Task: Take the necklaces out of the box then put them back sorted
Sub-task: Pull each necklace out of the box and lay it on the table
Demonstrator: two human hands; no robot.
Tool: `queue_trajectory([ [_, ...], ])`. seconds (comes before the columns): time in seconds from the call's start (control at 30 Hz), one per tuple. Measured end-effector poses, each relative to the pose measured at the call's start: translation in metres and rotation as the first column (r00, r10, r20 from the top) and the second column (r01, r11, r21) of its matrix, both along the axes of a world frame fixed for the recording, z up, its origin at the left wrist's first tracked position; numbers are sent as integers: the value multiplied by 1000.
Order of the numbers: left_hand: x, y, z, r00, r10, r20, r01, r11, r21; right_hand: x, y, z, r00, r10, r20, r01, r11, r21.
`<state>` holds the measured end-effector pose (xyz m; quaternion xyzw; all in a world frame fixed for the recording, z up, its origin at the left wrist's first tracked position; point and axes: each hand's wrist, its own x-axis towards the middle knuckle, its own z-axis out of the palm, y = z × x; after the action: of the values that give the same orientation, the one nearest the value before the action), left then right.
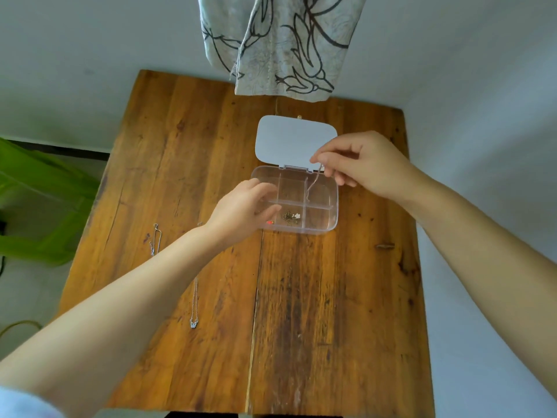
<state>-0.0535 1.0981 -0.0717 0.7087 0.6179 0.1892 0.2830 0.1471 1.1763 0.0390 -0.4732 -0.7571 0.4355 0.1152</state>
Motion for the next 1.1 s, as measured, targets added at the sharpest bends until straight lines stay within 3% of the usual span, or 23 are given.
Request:
queue_trajectory([
  [0.13, 17, 14, 40, 905, -7, 425, 84, 983, -162, -13, -12, 27, 997, 71, 24, -71, 997, 29],
  [0.27, 6, 12, 68, 820, -5, 573, 176, 954, -244, -18, -24, 39, 998, 11, 63, -18, 995, 101],
  [0.37, -17, 5, 73, 825, 0, 565, 181, 947, -265, -16, -39, 34, 969, -163, -185, 142, 982, -121],
  [0.43, -35, 3, 72, 821, 13, 570, 205, 926, -317, -15, -54, 25, 876, -323, -359, 170, 902, -396],
  [0.53, -59, 4, 66, 841, 5, 540, 255, 877, -406, -23, -82, 2, 746, -518, -419, 156, 747, -646],
  [0.67, -82, 9, 53, 875, -84, 477, 369, 755, -542, -45, -127, -38, 648, -690, -322, 255, 595, -762],
  [0.83, -91, 19, 34, 910, -285, 301, 415, 597, -687, -69, -184, -83, 578, -812, -82, 476, 417, -775],
  [0.97, -89, 32, 21, 878, -459, 133, 407, 573, -711, -84, -220, -109, 560, -818, 129, 588, 283, -757],
  [1.1, -81, 44, 7, 832, -555, -10, 416, 635, -652, -95, -248, -127, 526, -791, 311, 675, 166, -719],
])
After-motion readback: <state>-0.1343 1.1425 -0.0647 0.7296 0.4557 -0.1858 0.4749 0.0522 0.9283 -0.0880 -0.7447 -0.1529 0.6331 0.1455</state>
